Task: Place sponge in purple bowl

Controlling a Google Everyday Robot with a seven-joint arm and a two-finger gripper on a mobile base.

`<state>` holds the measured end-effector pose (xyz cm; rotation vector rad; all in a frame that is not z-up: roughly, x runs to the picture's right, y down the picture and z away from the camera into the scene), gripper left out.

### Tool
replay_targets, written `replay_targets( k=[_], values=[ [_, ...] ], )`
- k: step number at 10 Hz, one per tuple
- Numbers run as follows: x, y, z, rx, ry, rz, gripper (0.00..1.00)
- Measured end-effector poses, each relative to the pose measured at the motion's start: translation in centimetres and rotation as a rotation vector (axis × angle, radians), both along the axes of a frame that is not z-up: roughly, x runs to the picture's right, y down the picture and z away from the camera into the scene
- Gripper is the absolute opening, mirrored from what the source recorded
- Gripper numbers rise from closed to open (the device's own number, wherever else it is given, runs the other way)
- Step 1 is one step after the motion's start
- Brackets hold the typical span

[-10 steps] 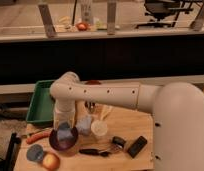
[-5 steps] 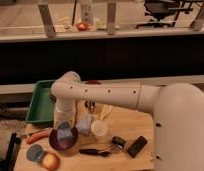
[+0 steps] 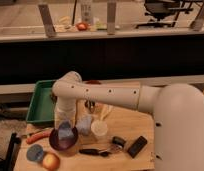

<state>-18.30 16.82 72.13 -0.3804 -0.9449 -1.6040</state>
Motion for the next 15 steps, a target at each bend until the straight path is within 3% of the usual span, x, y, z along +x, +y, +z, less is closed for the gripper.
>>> replay_targets(
  k=[7,15],
  values=[
    [0.0,-0.3,0.2,0.0,0.012,0.022,0.8],
    [0.1,-3.0,0.6,0.013,0.034,0.016,0.8]
  ],
)
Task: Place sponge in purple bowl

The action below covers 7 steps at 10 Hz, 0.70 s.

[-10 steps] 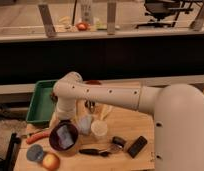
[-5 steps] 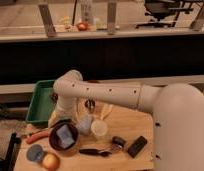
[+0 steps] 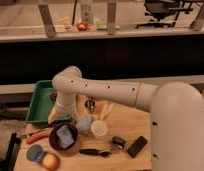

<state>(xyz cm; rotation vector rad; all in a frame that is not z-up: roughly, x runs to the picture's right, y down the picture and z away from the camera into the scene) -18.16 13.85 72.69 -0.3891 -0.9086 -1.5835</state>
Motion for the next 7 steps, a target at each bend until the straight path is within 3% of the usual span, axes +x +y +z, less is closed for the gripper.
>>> replay_targets(
  k=[7],
  values=[
    [0.08,-0.36,0.02,0.001,0.002,0.004,0.8]
  ],
)
